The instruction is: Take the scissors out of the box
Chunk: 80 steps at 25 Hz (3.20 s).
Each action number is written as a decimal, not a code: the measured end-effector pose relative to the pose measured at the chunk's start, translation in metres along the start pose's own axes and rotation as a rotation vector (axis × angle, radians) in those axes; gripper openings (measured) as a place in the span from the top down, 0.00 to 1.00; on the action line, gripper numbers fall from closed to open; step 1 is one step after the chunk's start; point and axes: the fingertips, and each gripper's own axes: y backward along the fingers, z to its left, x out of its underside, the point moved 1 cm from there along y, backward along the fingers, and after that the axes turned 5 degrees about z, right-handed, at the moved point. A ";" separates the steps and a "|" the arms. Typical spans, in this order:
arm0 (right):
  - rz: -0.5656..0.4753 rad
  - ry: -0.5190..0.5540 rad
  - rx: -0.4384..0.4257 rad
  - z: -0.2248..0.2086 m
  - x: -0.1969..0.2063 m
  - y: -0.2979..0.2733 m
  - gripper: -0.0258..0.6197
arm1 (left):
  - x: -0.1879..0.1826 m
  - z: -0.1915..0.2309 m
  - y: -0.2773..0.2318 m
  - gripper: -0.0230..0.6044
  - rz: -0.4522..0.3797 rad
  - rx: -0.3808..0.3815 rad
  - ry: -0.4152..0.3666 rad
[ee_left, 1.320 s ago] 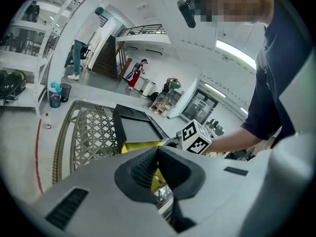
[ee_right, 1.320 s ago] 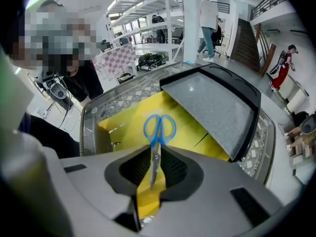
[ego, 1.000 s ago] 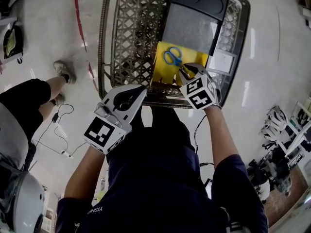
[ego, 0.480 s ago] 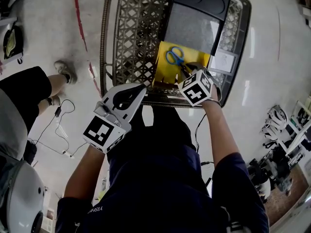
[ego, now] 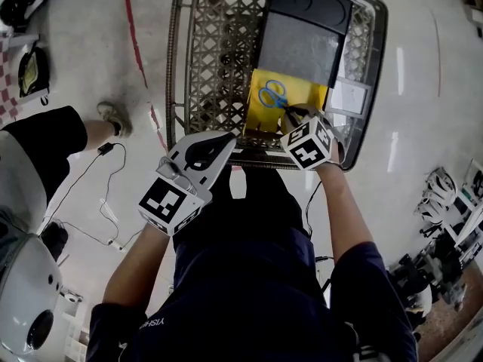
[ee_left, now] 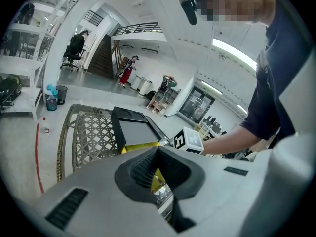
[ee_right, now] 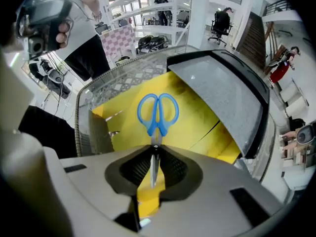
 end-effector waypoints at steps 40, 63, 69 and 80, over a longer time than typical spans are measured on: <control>-0.629 -0.067 0.272 -0.022 -0.064 0.301 0.85 | -0.149 -0.073 0.041 0.93 -0.136 -0.042 -0.327; -0.829 -0.031 0.334 -0.010 -0.086 0.391 0.85 | -0.189 -0.090 0.049 0.93 -0.199 -0.045 -0.390; -0.830 -0.040 0.327 -0.009 -0.085 0.391 0.85 | -0.190 -0.092 0.048 0.93 -0.198 -0.033 -0.393; -0.810 -0.055 0.322 -0.010 -0.080 0.382 0.85 | -0.186 -0.089 0.045 0.93 -0.195 -0.029 -0.383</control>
